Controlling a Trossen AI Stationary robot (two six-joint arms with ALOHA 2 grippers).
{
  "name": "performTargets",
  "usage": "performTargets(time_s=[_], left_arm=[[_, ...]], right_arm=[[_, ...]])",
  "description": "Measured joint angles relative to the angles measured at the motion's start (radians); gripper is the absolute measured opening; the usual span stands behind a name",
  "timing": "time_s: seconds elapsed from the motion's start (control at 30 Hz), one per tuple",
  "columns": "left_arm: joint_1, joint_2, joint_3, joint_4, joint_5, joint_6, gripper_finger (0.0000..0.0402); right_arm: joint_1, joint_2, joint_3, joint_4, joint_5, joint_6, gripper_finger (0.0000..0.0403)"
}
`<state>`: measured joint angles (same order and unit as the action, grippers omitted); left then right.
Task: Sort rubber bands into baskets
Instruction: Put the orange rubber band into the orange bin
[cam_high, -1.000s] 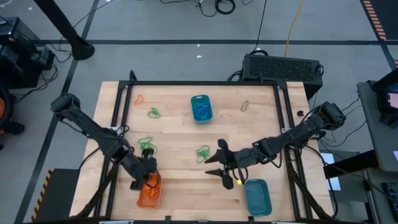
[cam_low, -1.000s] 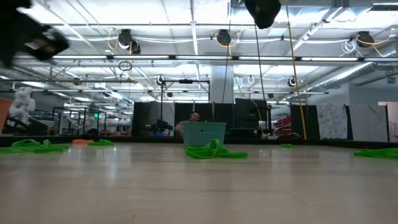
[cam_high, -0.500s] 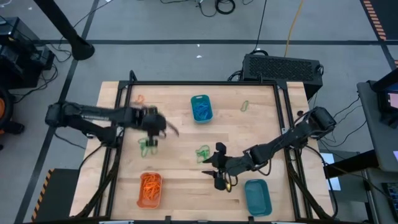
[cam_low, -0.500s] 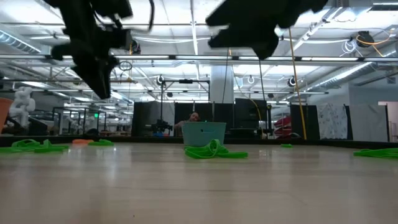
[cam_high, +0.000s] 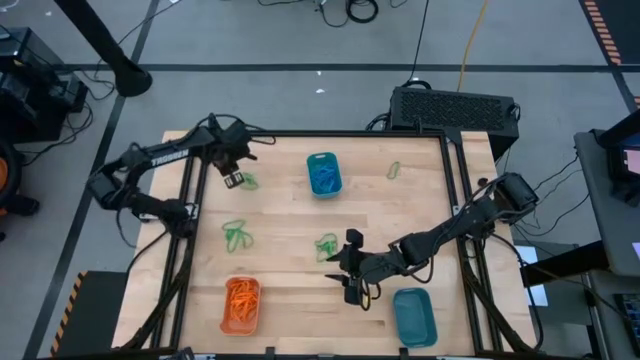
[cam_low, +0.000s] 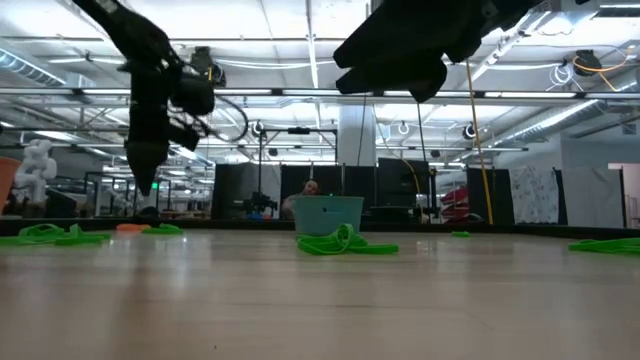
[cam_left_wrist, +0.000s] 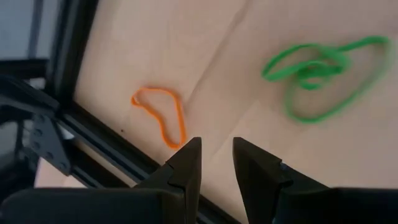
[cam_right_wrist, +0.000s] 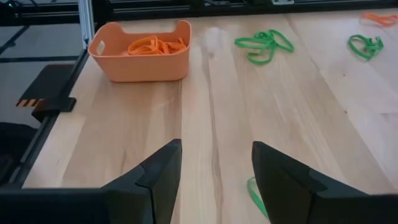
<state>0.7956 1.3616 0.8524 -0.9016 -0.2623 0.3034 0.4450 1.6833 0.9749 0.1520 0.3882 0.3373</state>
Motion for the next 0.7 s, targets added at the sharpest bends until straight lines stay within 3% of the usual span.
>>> performTargets(time_s=[0.33,0.7], left_arm=[[0.090,0.185,-0.001,0.106,-0.058,0.051,0.0099],[0.141,0.247,0.048,0.134,-0.029,0.075,0.0099]], right_arm=[[0.002,0.000,0.000,-0.007,-0.001,-0.001,0.0187],[0.002,0.000,0.000,-0.012,-0.001,-0.001,0.0187]])
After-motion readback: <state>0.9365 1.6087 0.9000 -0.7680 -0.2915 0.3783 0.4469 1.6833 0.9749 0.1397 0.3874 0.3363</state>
